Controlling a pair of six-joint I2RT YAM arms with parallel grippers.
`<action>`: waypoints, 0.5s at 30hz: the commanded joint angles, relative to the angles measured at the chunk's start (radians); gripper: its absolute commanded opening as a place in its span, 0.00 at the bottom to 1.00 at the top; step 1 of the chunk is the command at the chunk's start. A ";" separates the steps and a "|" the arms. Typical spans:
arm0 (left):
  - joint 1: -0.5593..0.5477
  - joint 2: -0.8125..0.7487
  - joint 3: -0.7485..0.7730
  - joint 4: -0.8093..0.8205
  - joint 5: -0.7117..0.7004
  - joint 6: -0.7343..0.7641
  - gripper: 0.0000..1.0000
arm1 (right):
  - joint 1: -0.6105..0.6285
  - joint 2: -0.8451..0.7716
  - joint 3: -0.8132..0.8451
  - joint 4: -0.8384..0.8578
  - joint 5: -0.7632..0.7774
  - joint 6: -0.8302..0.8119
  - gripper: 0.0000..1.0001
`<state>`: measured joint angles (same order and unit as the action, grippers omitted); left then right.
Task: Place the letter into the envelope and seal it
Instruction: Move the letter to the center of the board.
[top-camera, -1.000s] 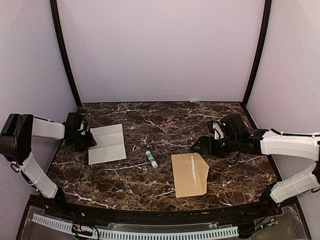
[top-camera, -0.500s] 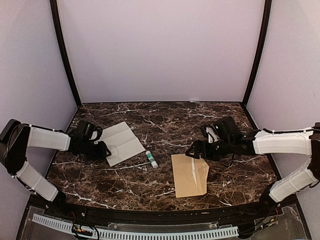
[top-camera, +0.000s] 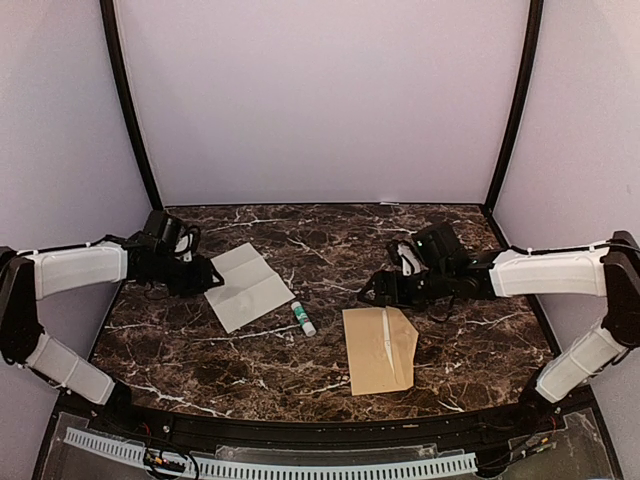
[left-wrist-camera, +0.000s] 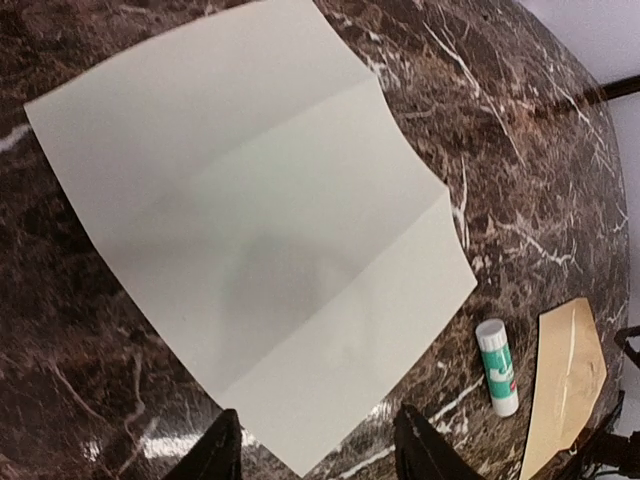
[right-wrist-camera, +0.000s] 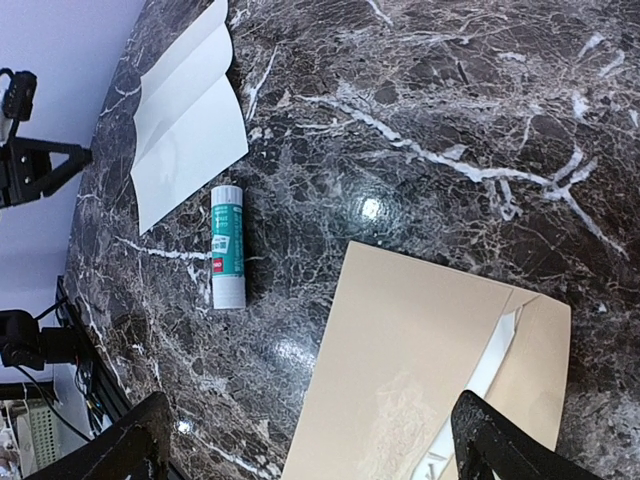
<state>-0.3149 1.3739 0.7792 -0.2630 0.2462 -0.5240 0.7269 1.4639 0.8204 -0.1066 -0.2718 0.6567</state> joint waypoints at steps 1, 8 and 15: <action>0.081 0.133 0.137 -0.035 -0.009 0.100 0.51 | 0.012 0.032 0.045 0.051 -0.023 -0.006 0.94; 0.093 0.373 0.390 -0.017 -0.011 0.159 0.55 | 0.012 0.054 0.074 0.048 -0.021 -0.001 0.94; 0.093 0.558 0.501 0.058 0.023 0.185 0.60 | 0.013 0.082 0.084 0.060 -0.033 0.005 0.94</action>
<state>-0.2211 1.8862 1.2419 -0.2451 0.2356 -0.3756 0.7277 1.5242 0.8749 -0.0830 -0.2935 0.6571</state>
